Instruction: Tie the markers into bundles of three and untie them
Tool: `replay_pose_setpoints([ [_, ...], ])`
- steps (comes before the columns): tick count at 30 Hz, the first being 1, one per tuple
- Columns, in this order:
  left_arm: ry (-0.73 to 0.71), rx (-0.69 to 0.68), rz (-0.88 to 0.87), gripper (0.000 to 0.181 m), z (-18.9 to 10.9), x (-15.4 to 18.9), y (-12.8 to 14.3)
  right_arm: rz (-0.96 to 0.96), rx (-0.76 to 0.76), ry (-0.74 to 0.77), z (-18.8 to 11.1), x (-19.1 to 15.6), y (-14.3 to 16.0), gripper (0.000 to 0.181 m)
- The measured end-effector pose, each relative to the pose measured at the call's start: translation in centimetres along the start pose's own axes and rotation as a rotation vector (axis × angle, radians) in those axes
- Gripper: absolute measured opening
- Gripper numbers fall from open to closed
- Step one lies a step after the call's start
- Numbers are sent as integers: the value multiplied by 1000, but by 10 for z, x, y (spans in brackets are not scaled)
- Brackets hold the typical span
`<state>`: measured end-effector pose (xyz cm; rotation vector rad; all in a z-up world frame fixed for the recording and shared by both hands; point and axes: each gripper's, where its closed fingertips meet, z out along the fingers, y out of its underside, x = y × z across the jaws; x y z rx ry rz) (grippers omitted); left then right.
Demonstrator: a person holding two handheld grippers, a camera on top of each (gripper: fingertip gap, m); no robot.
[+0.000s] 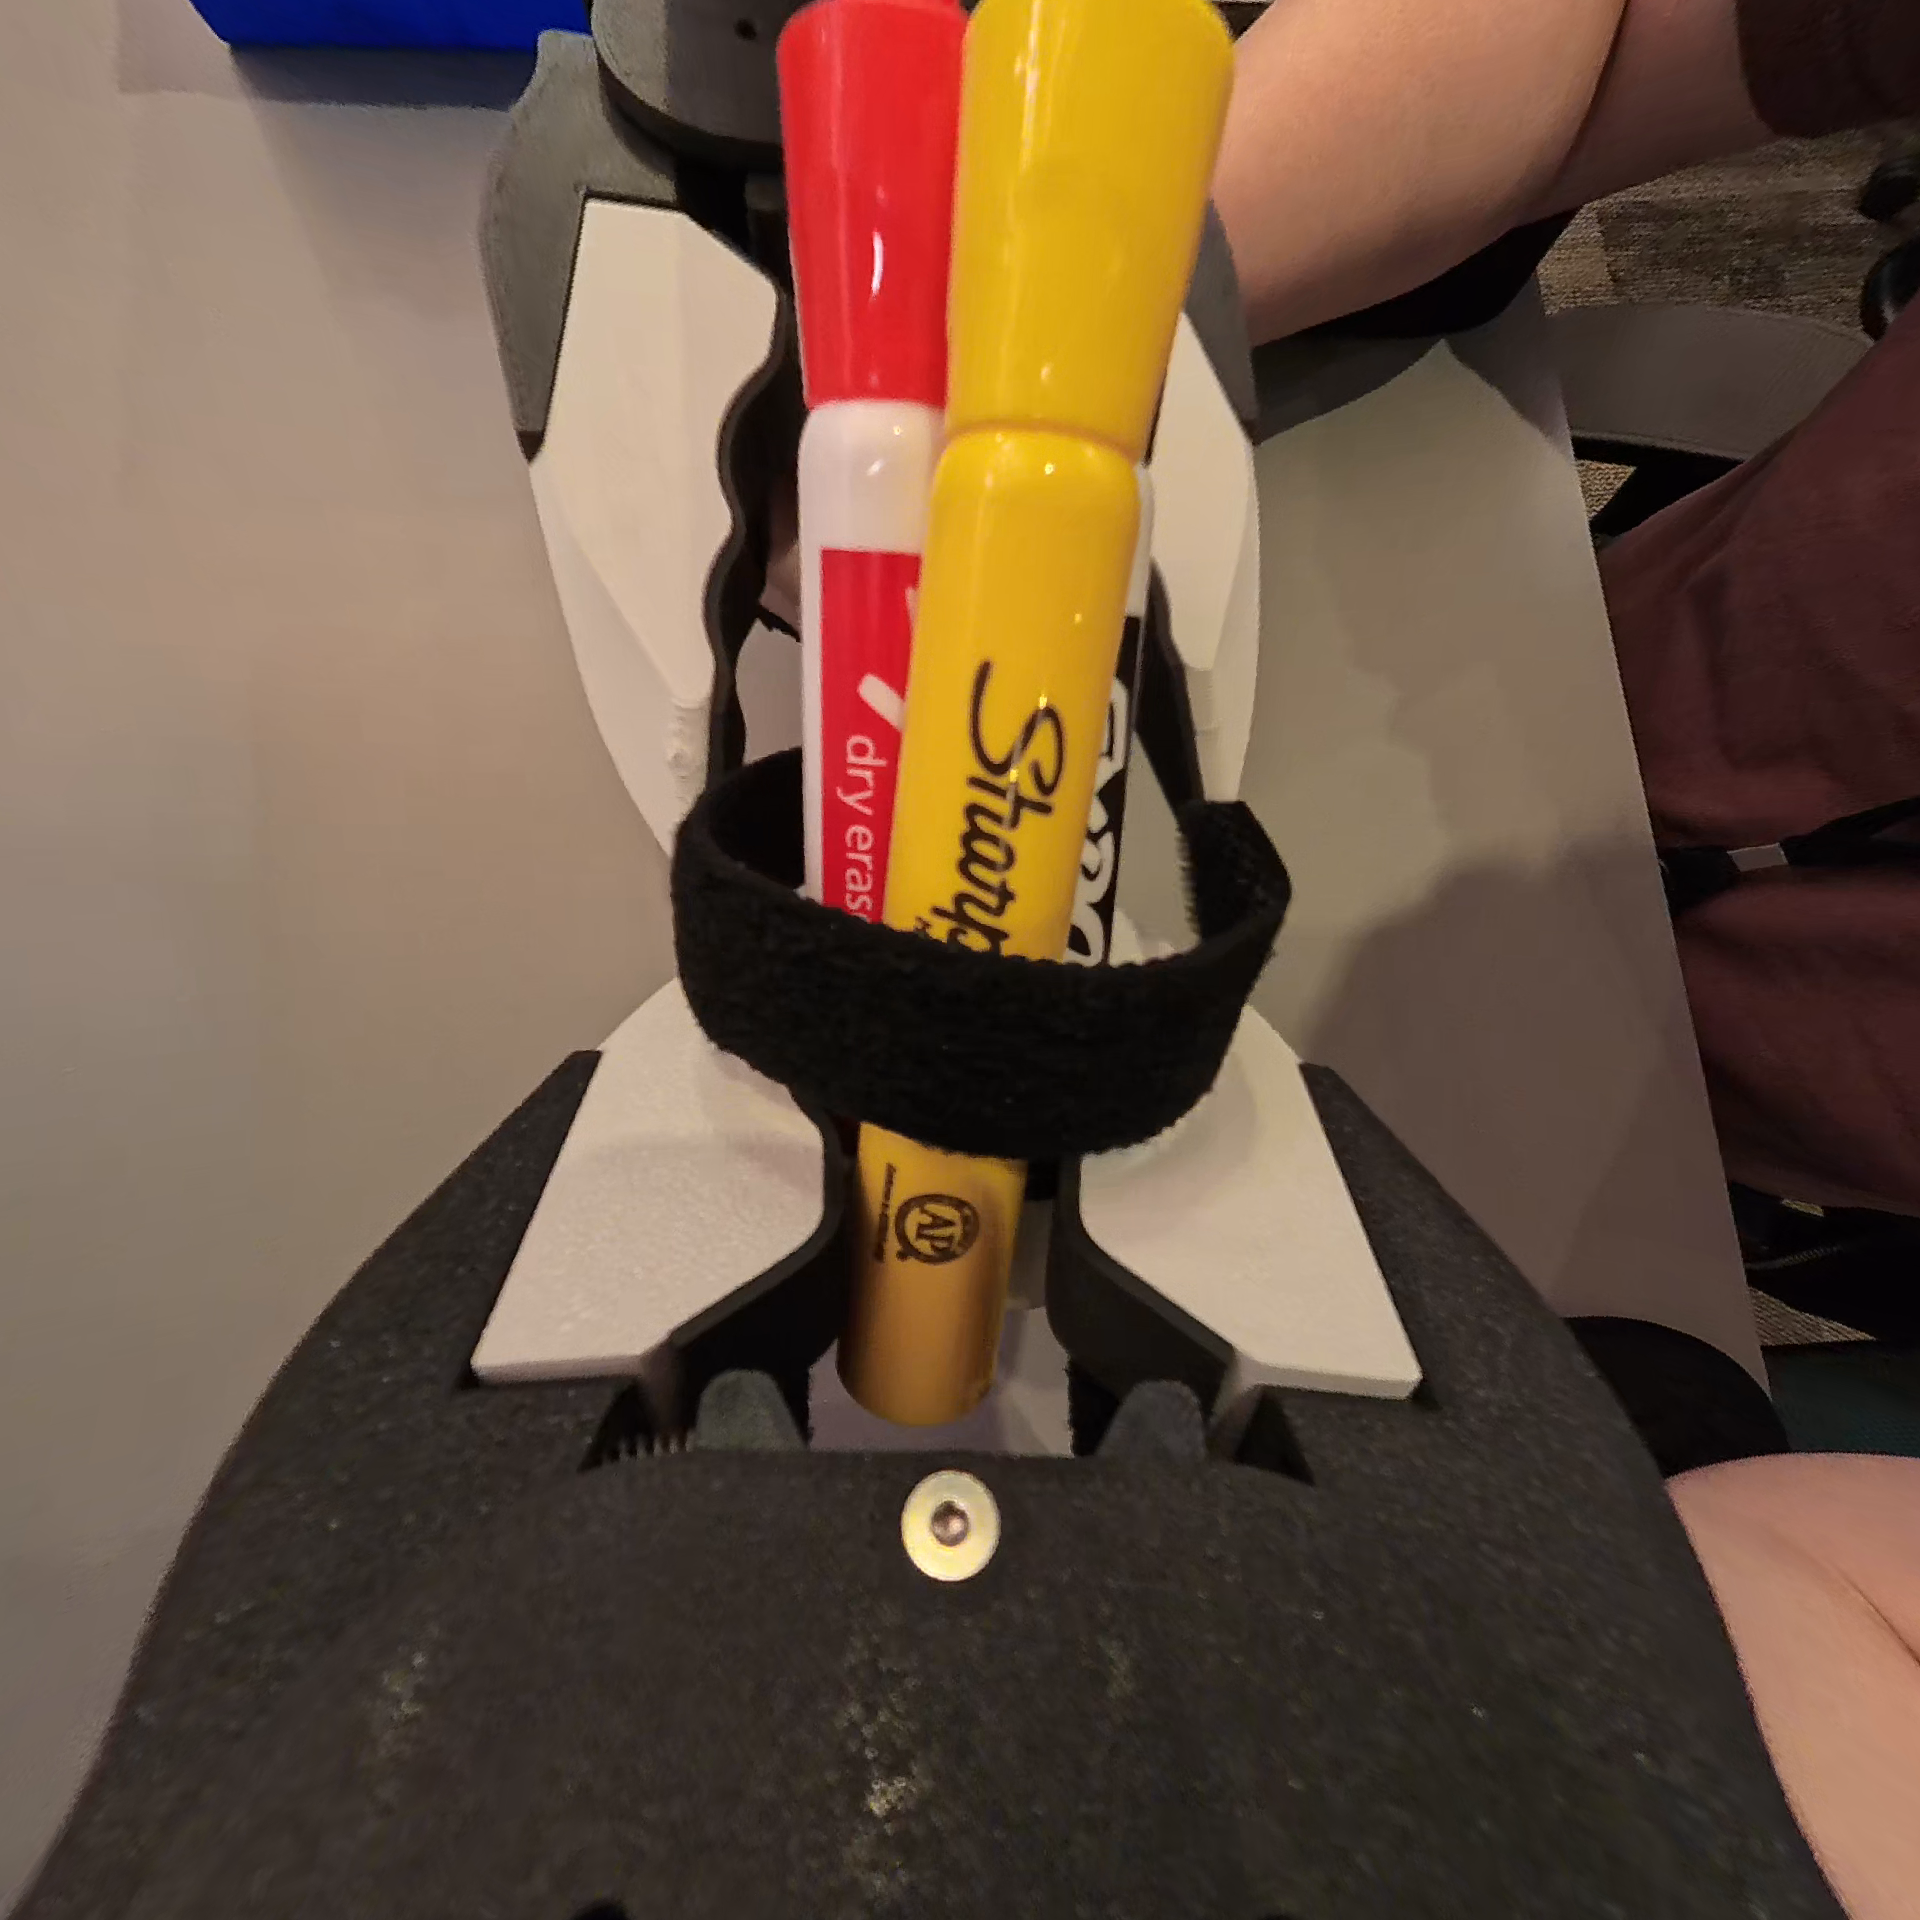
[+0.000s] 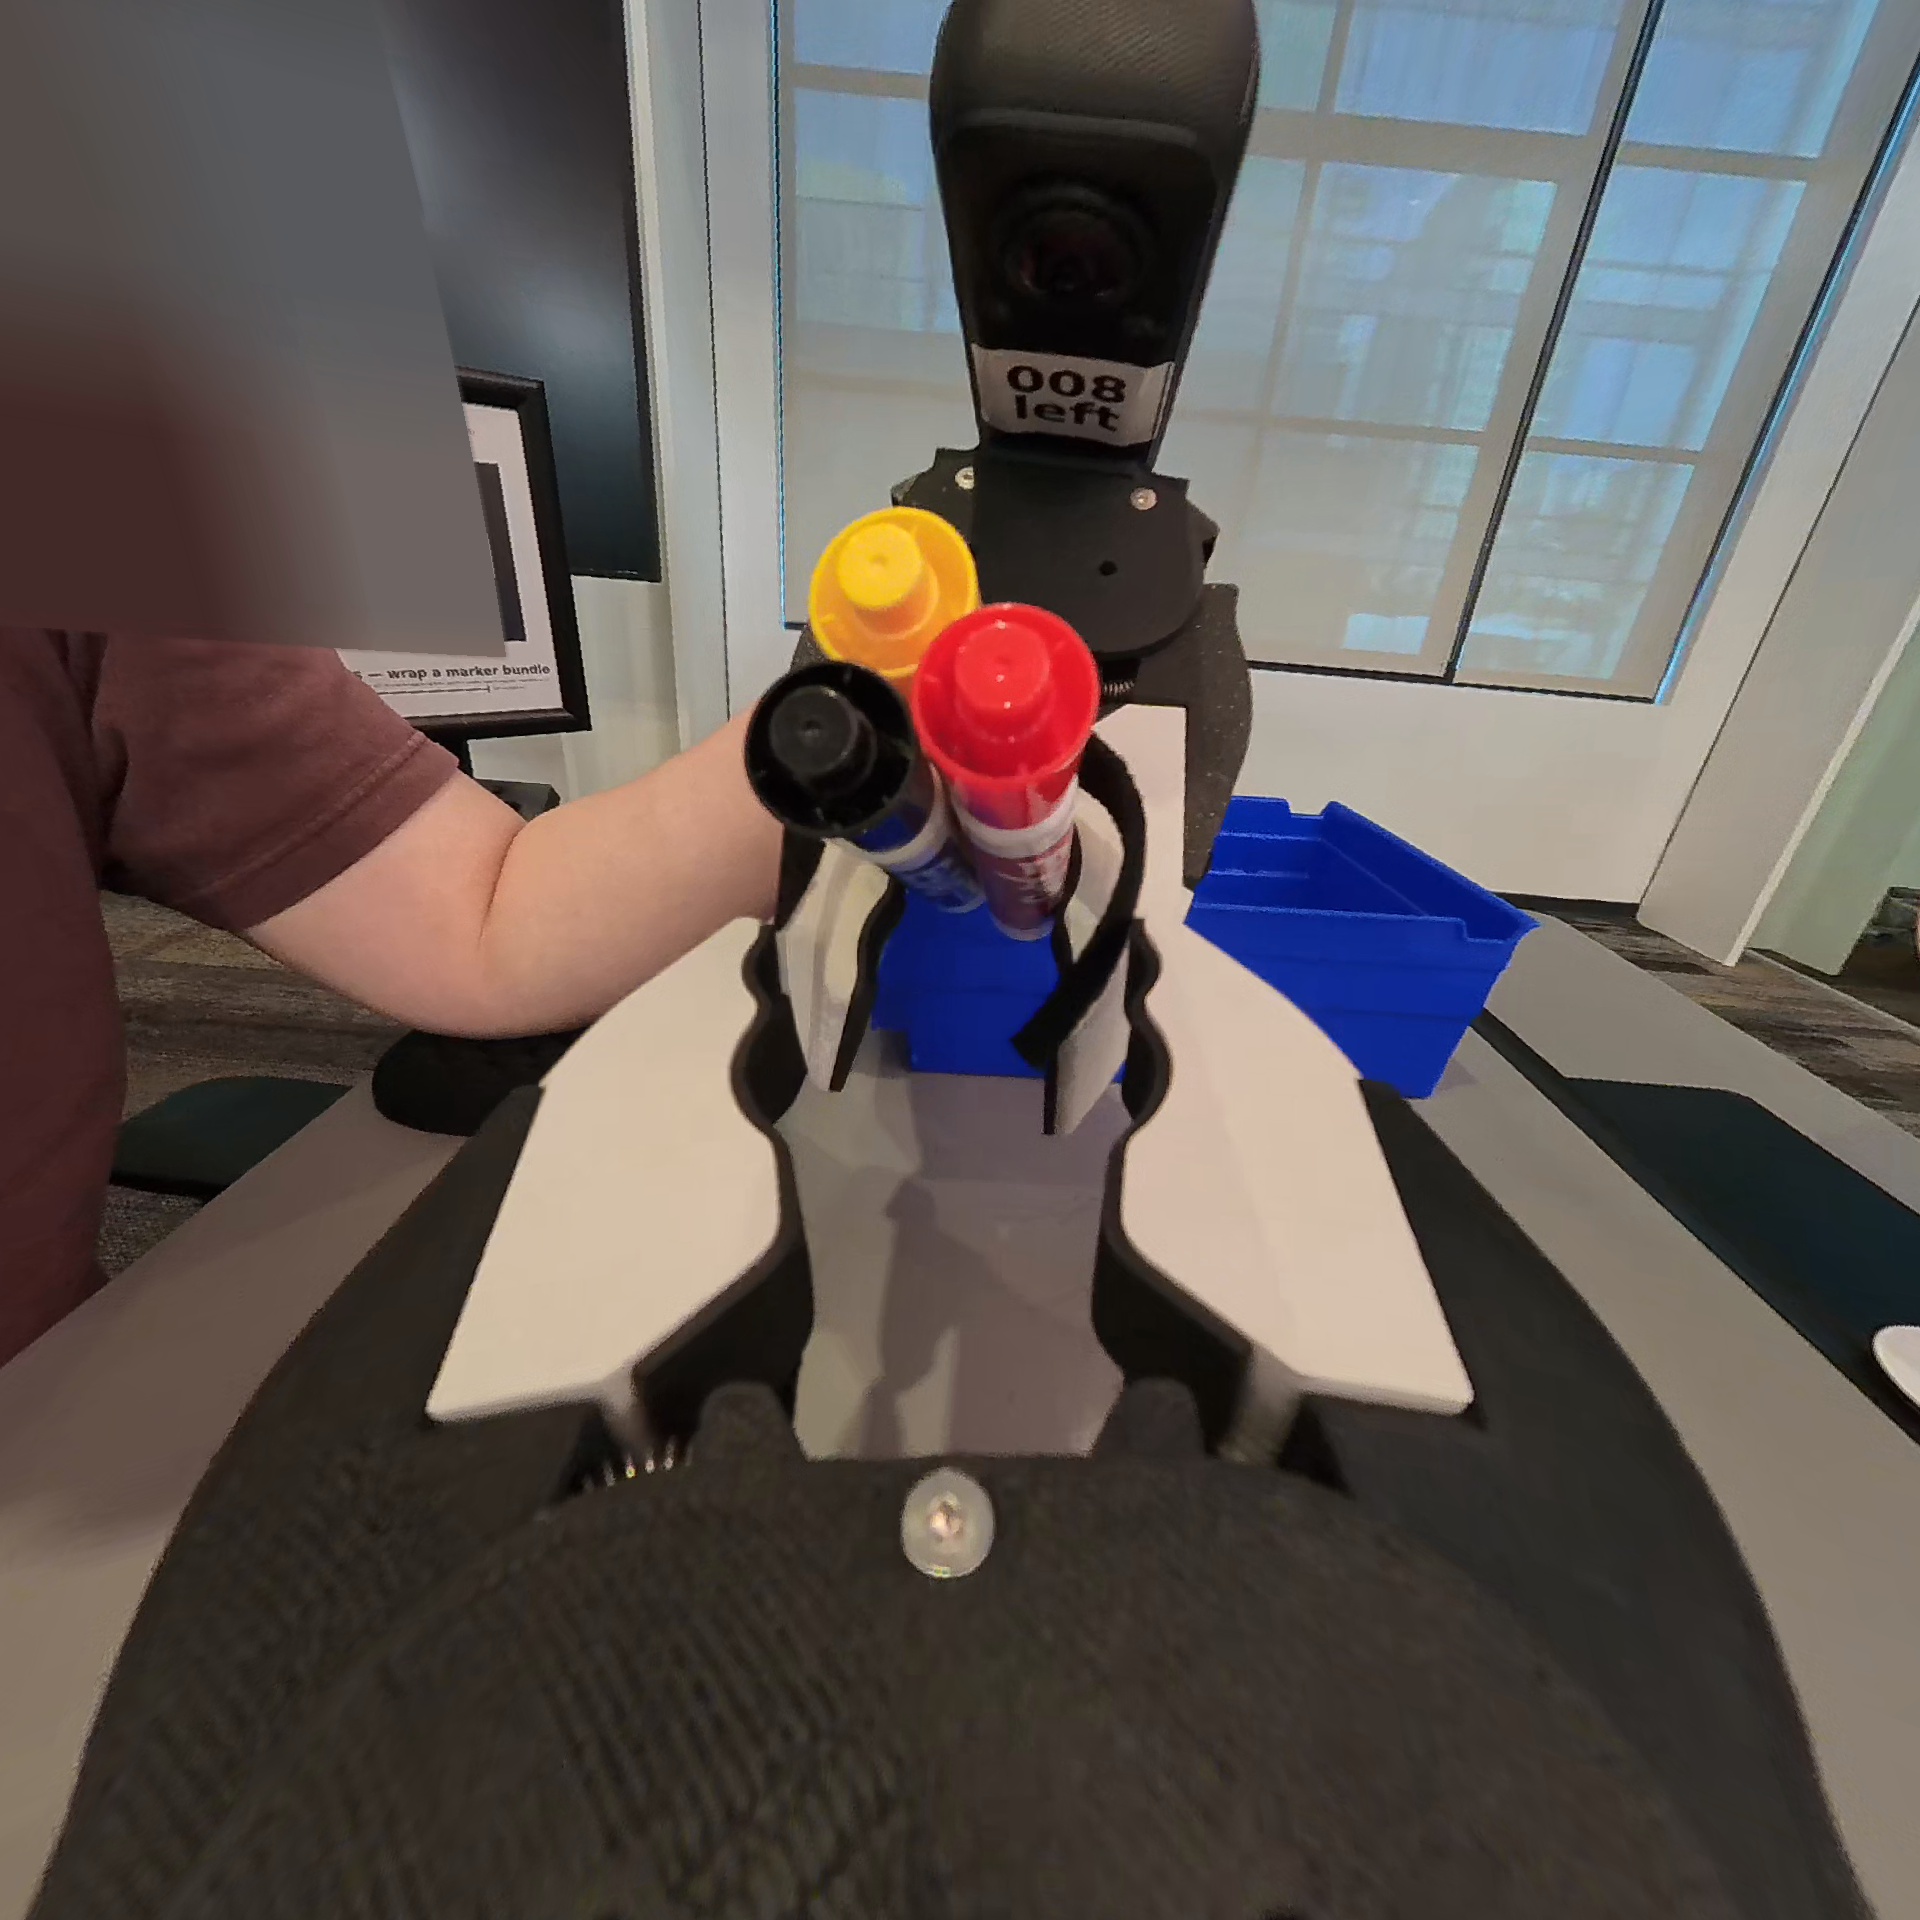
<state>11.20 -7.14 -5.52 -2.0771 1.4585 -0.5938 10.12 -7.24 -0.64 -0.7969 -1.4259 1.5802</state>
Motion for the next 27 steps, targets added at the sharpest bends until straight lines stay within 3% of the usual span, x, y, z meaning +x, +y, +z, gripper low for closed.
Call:
replay_pose_setpoints([
  [27, 4, 7, 15, 42, 1, 3, -5, -43, 84, -89, 3, -4, -17, 69],
])
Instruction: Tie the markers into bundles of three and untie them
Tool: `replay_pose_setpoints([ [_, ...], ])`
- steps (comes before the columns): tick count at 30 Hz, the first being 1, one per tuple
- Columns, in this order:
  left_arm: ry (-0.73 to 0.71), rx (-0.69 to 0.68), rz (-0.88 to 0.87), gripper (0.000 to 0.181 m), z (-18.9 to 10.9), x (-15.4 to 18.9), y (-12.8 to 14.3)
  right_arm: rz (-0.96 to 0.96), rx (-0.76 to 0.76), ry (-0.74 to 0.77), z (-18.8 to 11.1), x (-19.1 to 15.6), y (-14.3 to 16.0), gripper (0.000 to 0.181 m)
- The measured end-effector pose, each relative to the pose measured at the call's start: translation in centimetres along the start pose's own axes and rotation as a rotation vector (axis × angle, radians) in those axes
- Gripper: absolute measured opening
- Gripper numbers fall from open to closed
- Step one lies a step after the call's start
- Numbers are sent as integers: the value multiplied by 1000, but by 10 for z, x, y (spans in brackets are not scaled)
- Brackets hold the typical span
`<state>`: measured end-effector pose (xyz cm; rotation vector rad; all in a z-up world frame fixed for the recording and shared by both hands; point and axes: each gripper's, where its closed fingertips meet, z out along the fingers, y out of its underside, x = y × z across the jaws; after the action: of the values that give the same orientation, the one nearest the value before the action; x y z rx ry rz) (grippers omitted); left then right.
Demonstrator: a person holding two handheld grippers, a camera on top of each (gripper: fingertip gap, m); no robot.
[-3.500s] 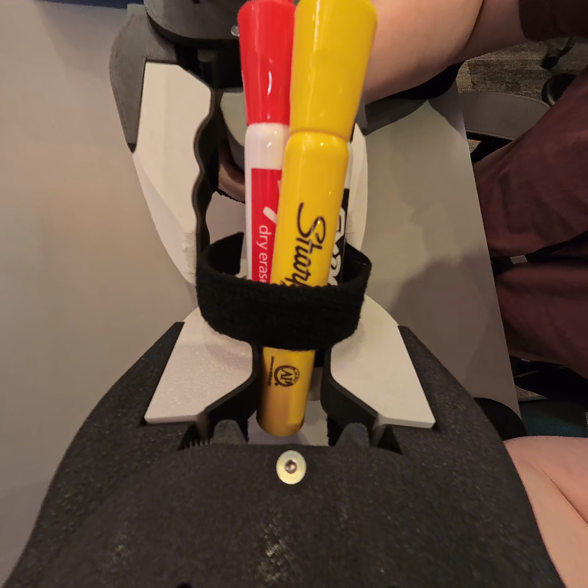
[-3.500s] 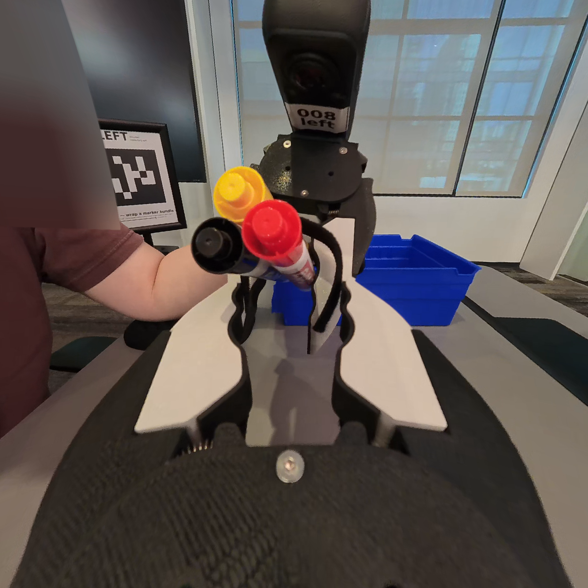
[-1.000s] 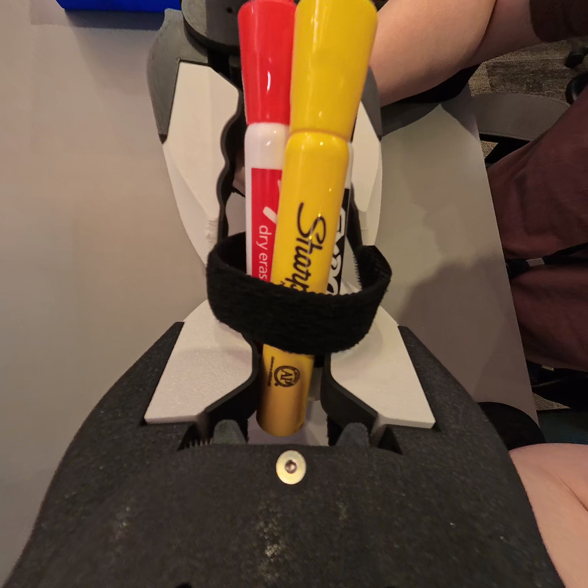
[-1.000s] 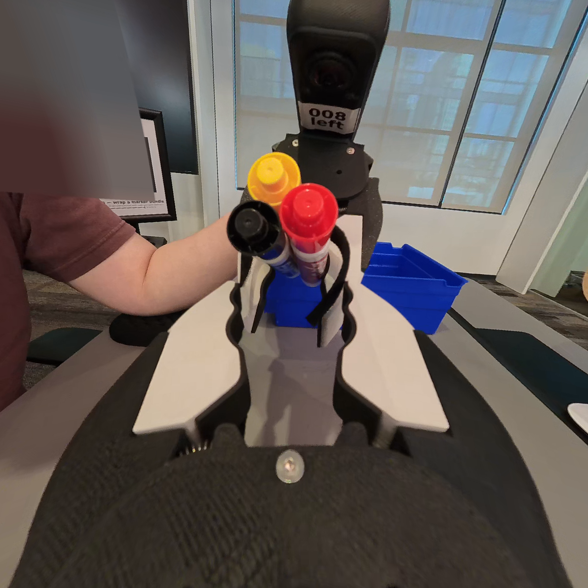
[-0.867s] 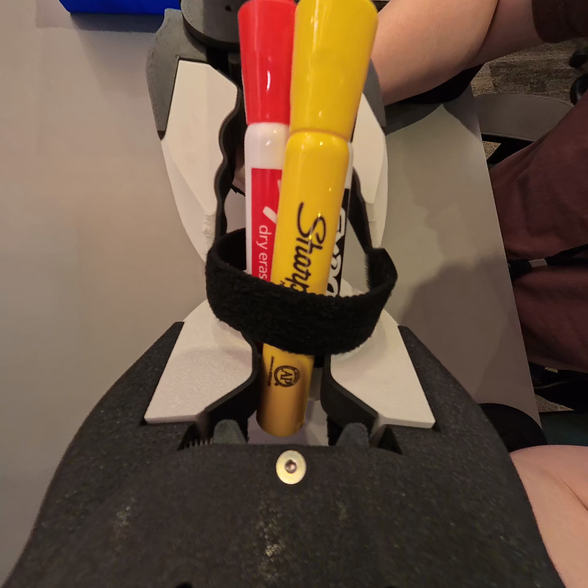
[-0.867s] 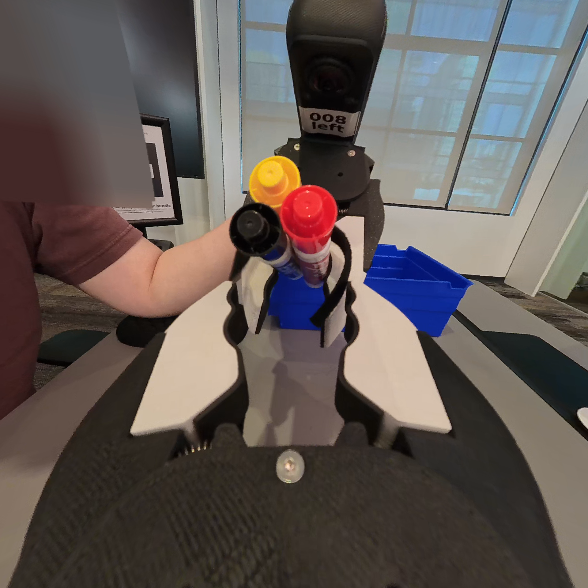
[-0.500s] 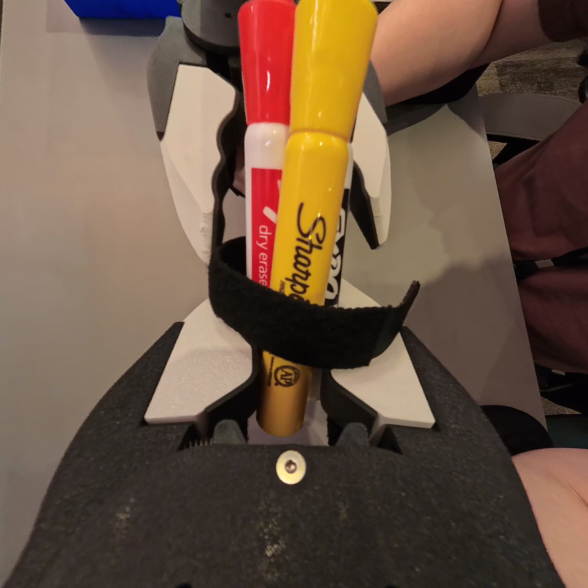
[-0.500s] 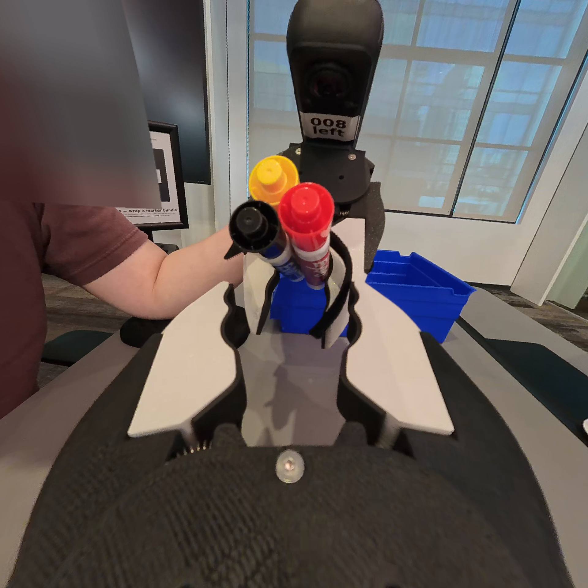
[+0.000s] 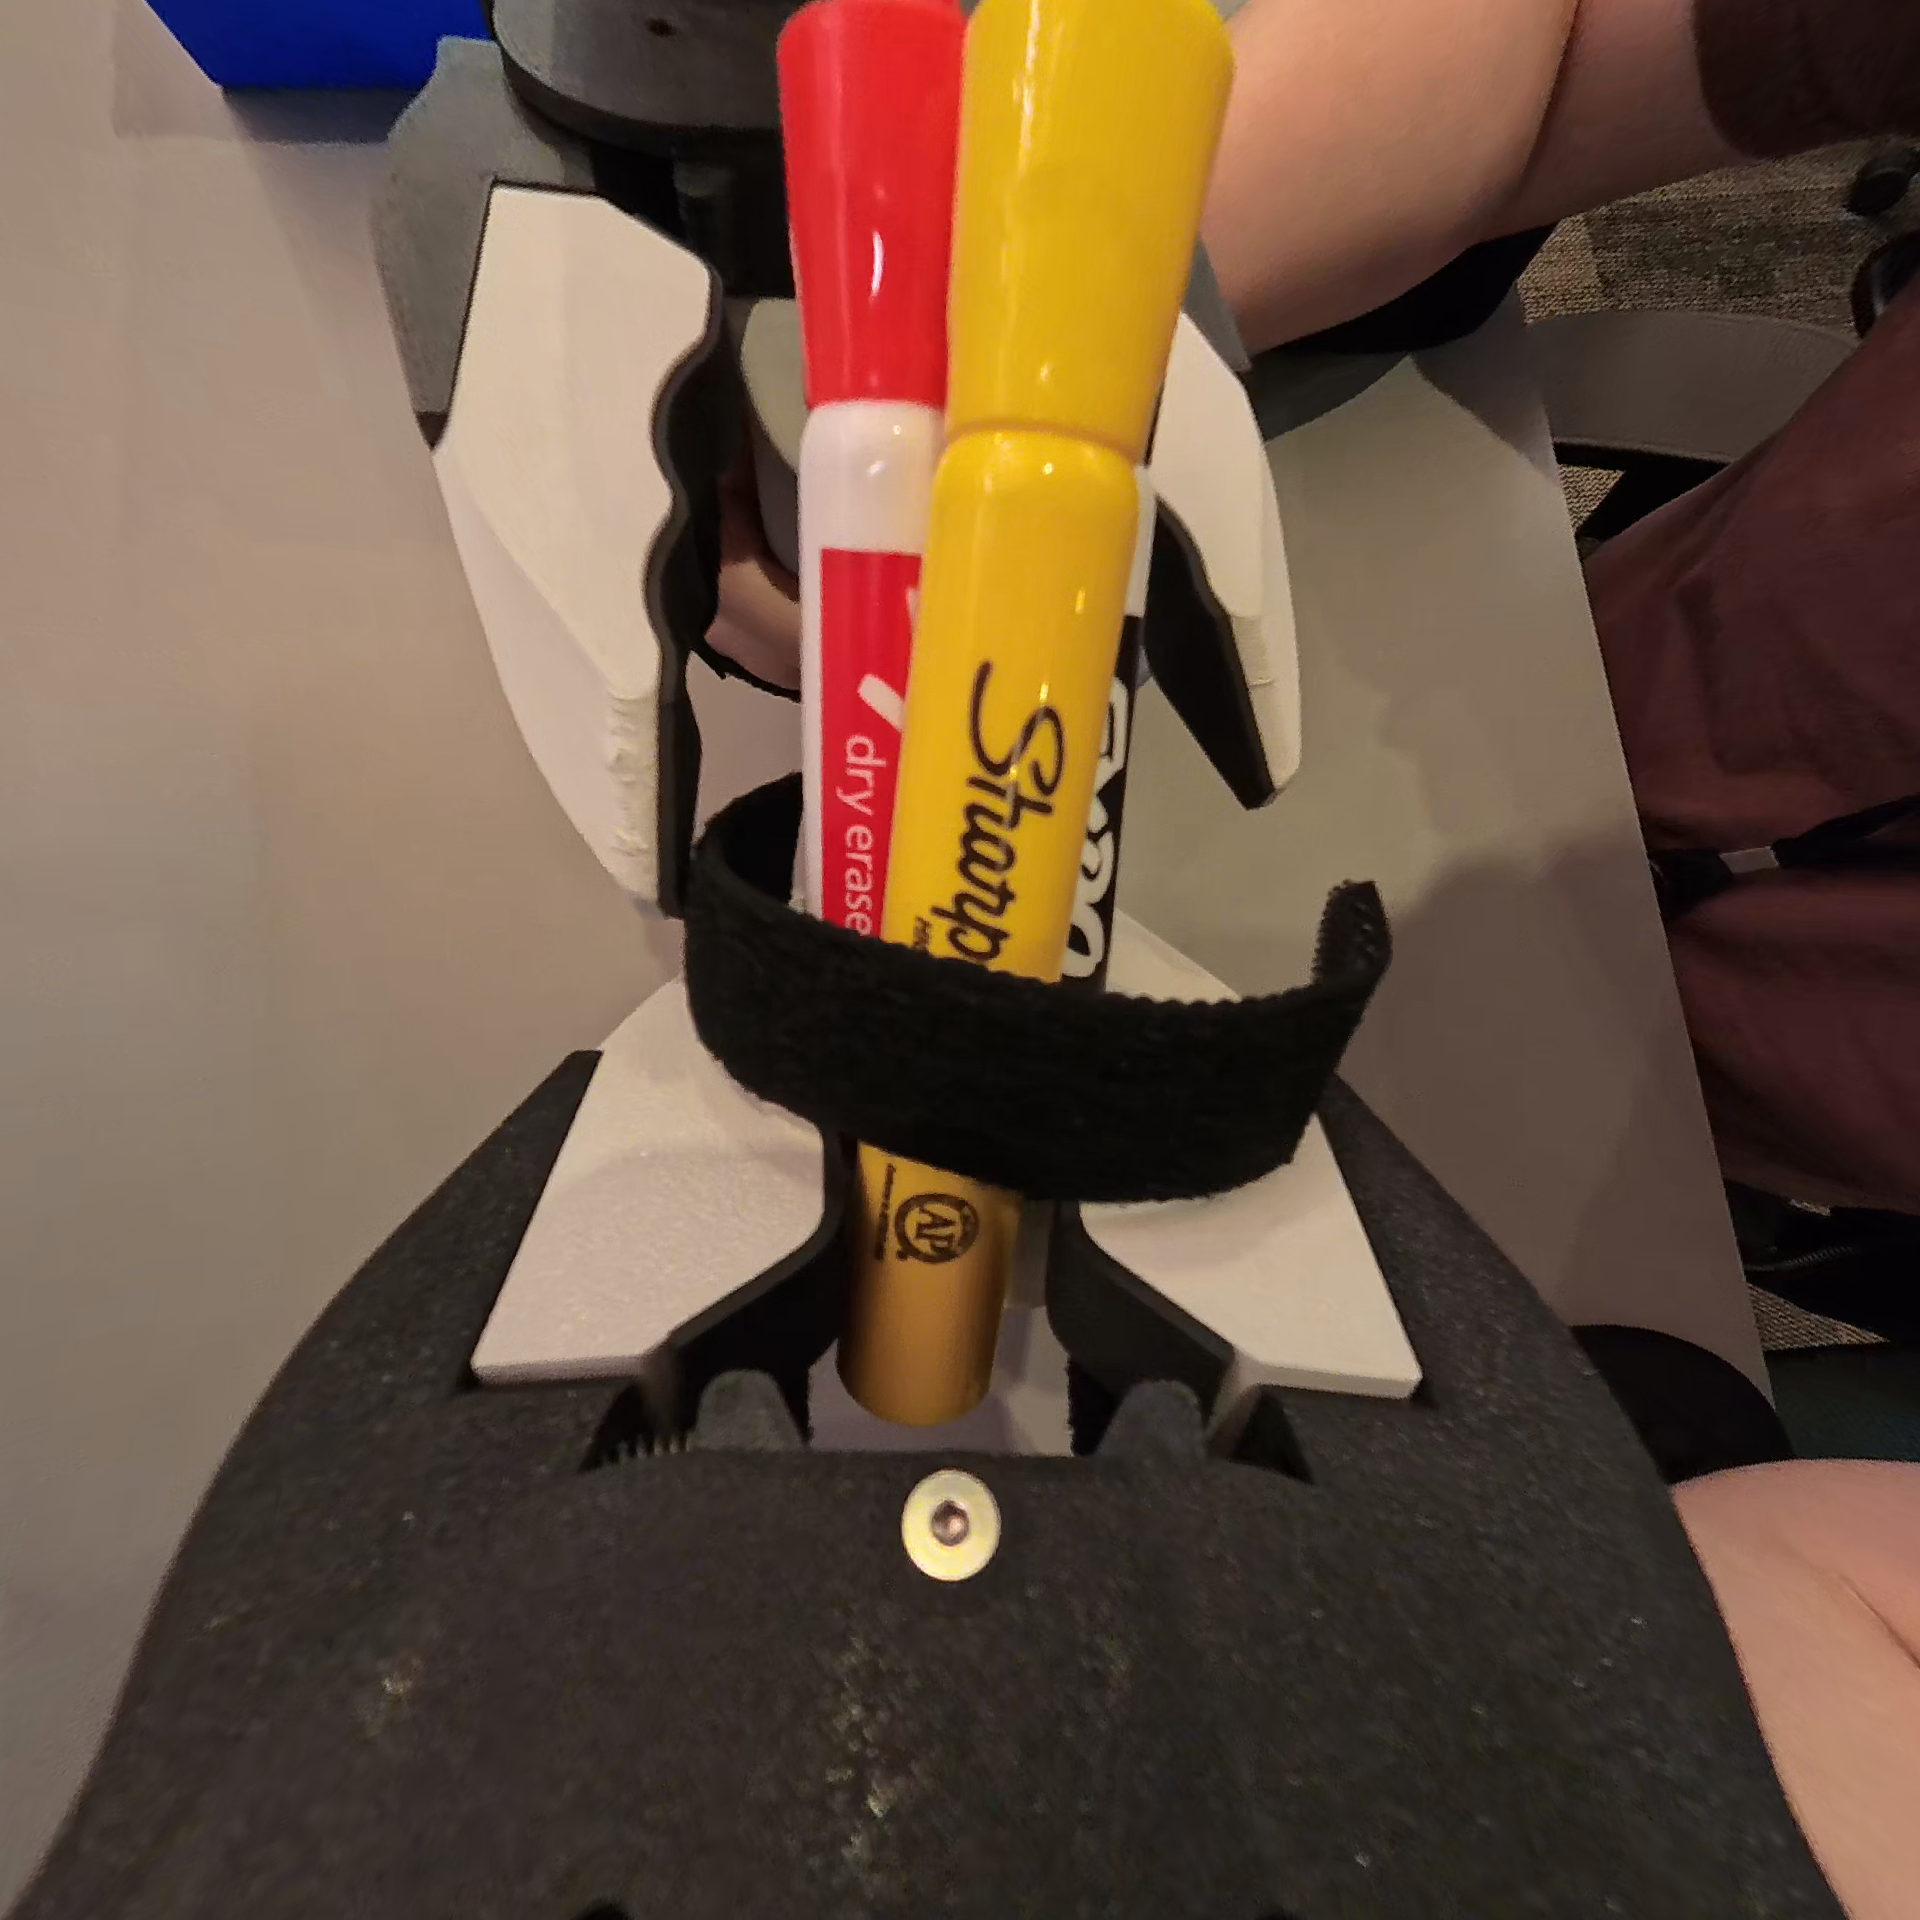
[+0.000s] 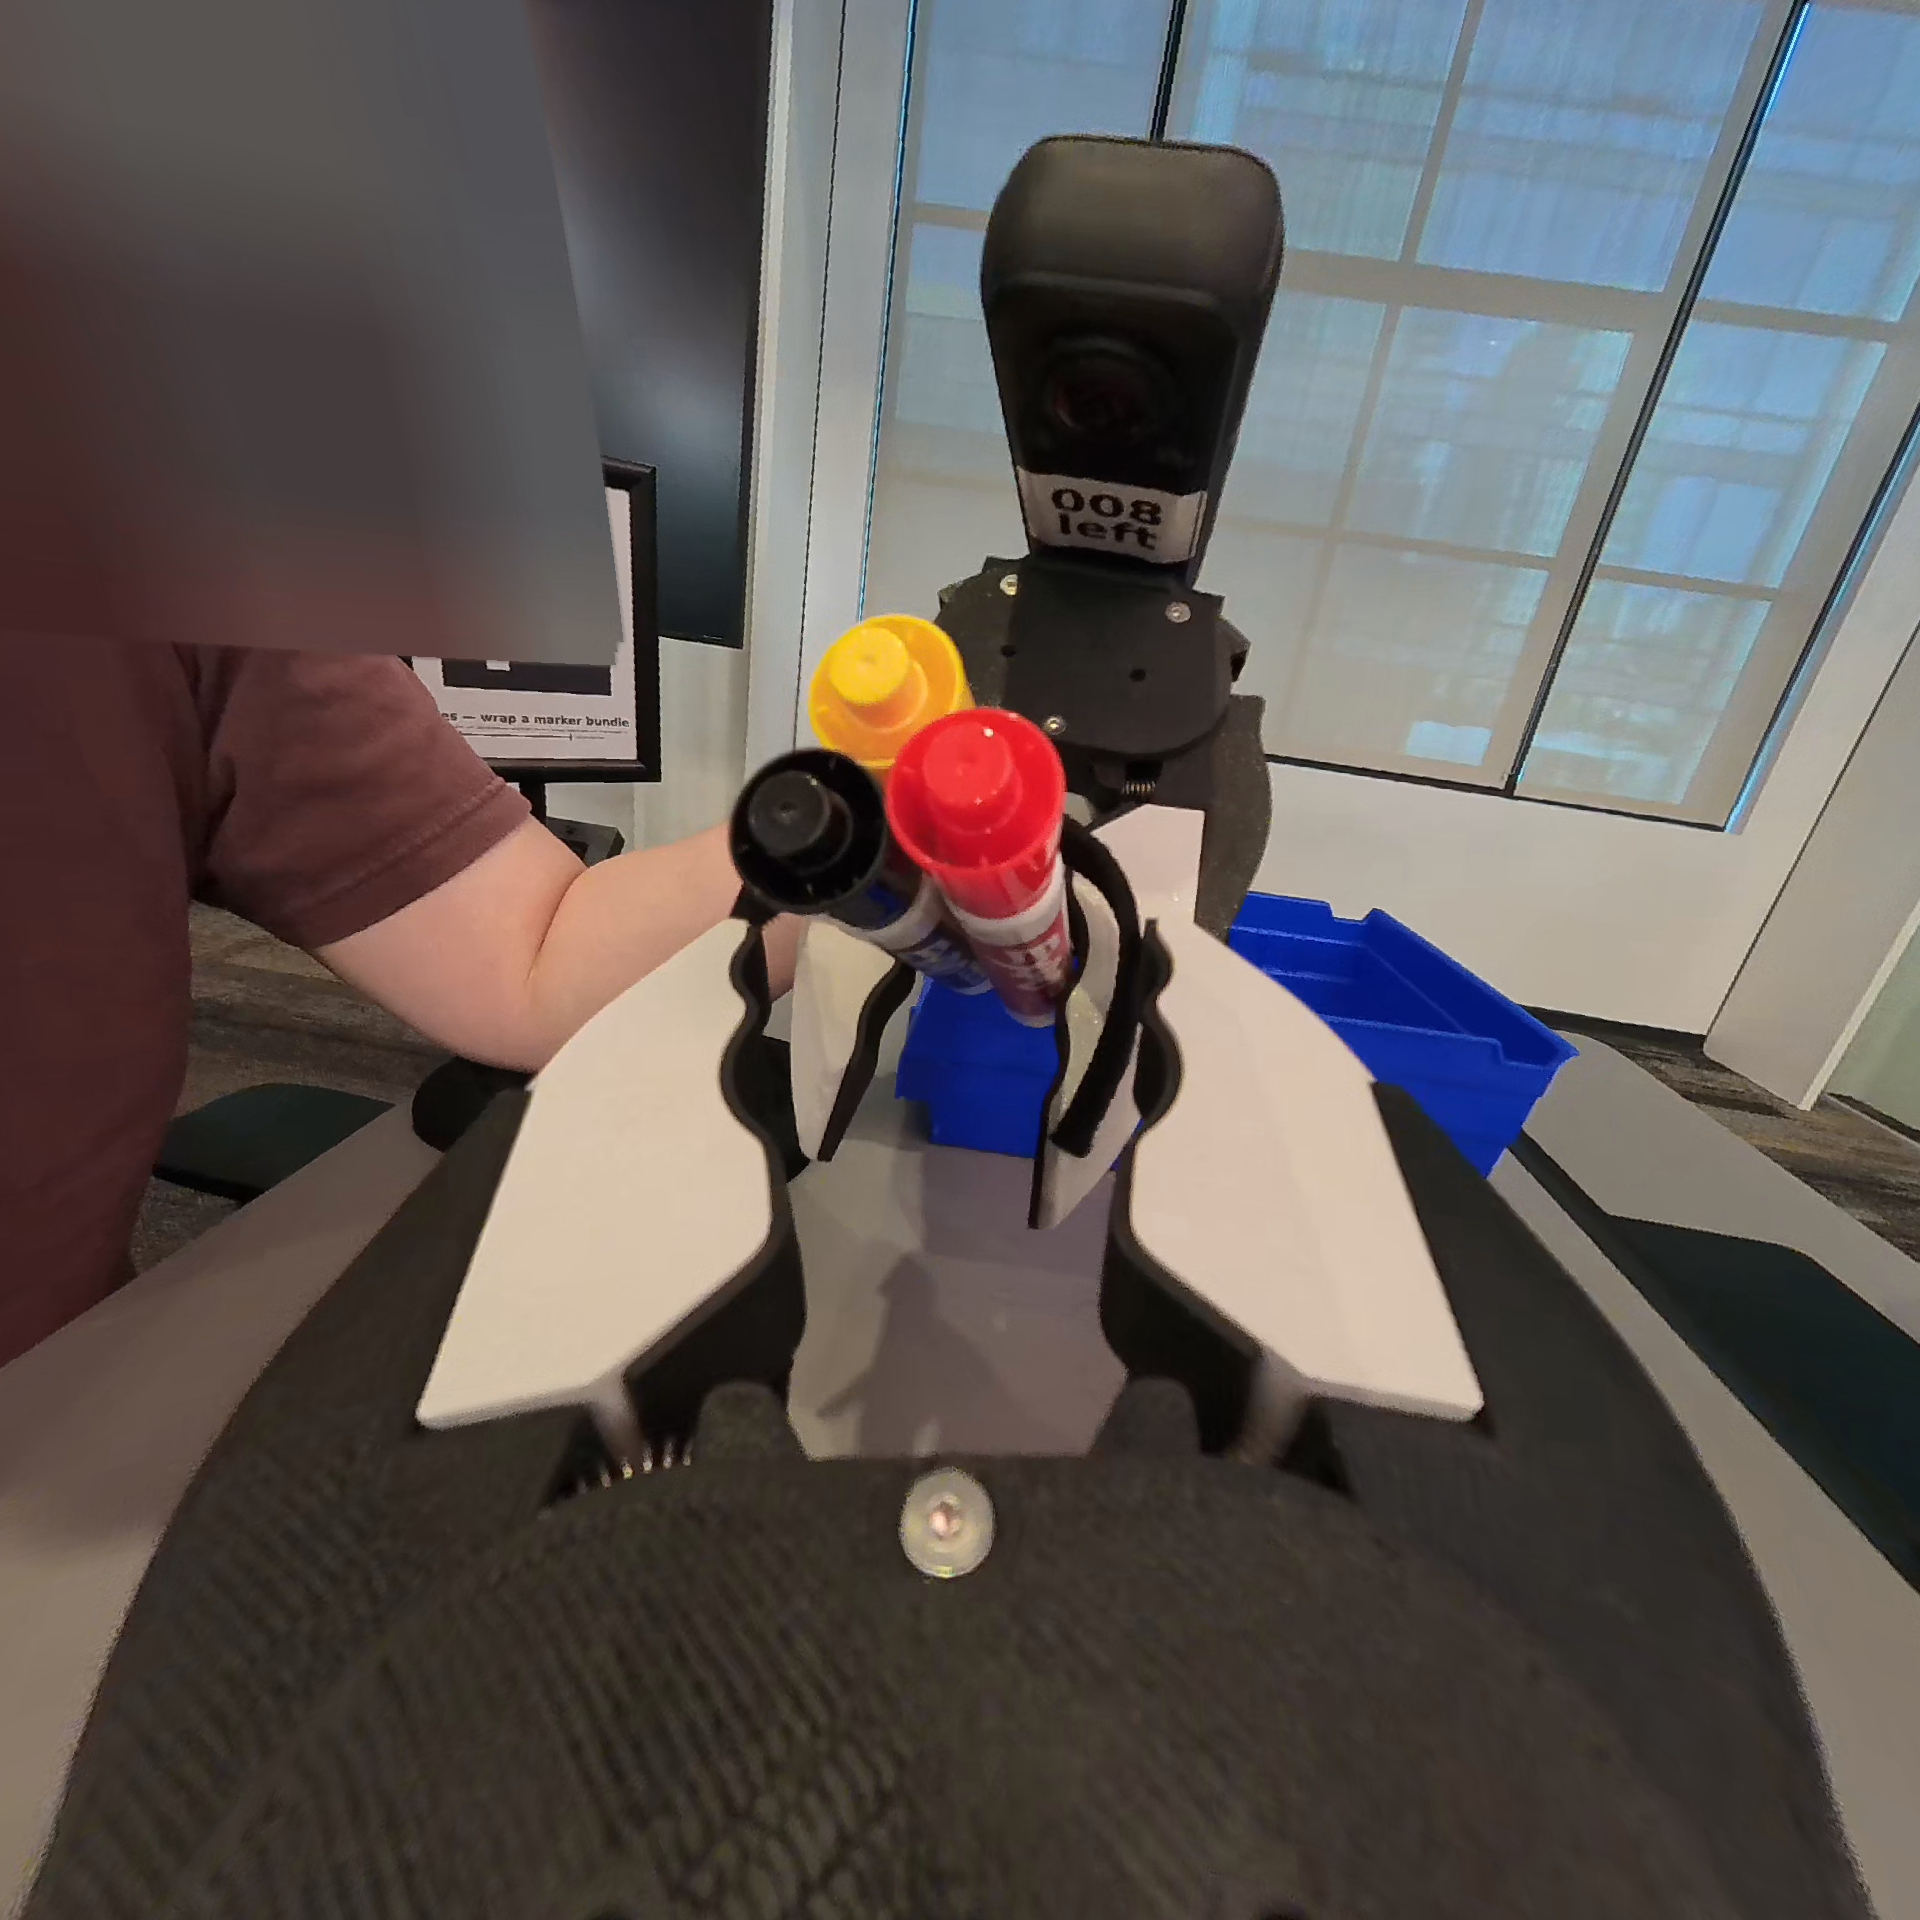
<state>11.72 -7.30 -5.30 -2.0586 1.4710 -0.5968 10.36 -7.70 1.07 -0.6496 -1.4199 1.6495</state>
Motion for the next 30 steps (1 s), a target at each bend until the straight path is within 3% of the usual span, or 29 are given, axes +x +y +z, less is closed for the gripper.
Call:
replay_pose_setpoints([
  [12, -12, -1, 4, 42, -2, 0, -1, -6, -9, 44, -5, 7, -2, 79],
  [22, -162, 32, -60, 42, -21, -28, 4, 371, 151, 348, -9, 31, 4, 106],
  [30, -172, 77, -46, 42, -26, -28, -4, 246, 154, 461, 7, 31, -6, 113],
])
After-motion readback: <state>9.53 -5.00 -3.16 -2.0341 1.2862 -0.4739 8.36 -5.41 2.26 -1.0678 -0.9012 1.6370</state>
